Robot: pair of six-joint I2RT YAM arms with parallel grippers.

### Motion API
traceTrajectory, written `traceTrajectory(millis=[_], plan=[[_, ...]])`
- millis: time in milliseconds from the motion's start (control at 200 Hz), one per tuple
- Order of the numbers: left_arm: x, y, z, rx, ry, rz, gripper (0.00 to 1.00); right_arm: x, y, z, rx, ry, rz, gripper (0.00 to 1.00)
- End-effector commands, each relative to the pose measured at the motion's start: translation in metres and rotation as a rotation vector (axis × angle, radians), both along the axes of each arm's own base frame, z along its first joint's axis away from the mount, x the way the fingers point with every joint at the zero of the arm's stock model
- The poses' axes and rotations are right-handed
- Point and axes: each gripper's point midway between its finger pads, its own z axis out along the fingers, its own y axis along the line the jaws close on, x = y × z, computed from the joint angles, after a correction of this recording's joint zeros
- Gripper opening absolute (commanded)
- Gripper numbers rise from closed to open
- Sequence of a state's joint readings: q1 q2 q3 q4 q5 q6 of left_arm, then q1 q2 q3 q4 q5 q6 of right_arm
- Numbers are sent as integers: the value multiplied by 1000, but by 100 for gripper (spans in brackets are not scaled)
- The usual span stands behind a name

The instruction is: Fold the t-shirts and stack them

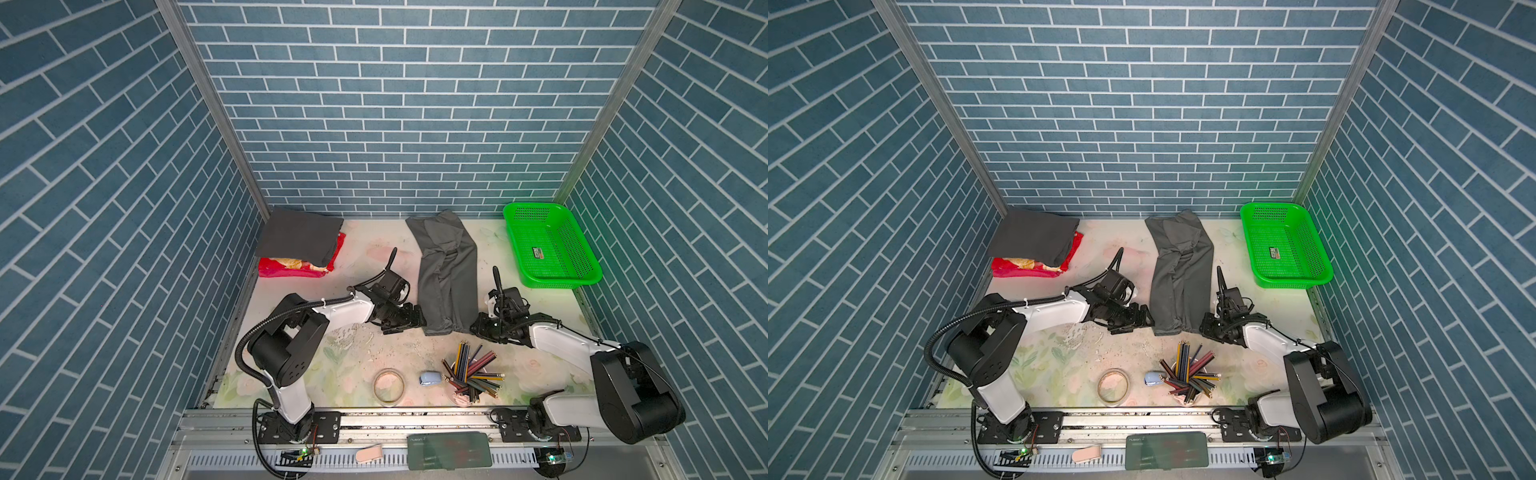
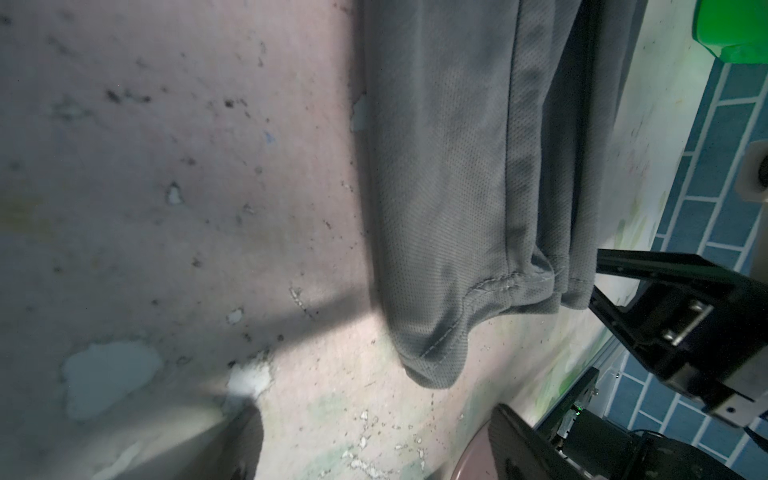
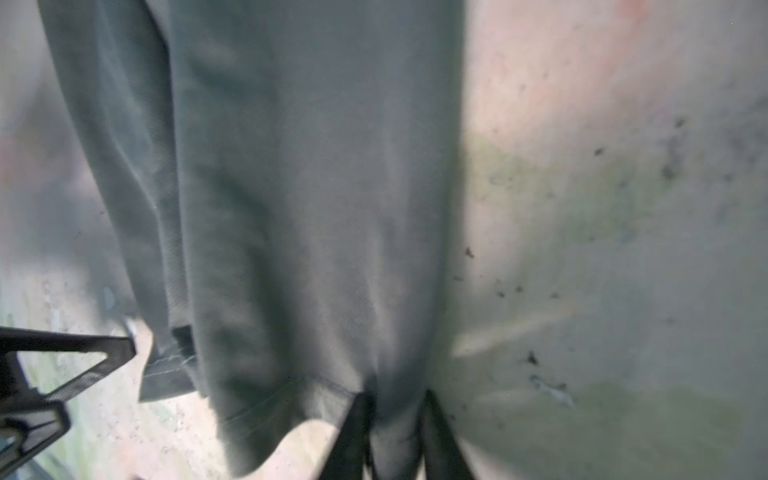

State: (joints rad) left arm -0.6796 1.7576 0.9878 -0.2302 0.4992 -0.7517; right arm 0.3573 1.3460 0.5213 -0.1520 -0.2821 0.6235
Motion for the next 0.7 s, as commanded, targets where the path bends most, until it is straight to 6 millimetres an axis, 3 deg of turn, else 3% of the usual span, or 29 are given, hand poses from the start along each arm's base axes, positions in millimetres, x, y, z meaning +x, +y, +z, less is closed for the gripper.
traceTrajectory(millis=[0,170,360,545,695], plan=[[-3,-1,-4,14,14,-9,87,-2,-12,-15,-76,48,-24,3],[-10,0,-2,6,13,-4,87,1,-22,-2,-115,39,-11,0],[-19,-4,-11,11,36,-19,87,-22,-39,11,-170,47,-13,0],[-23,-14,-10,6,44,-34,87,-36,-34,24,-91,41,-37,0],[-27,-8,-17,35,62,-8,87,-34,-33,27,-86,30,-40,0]])
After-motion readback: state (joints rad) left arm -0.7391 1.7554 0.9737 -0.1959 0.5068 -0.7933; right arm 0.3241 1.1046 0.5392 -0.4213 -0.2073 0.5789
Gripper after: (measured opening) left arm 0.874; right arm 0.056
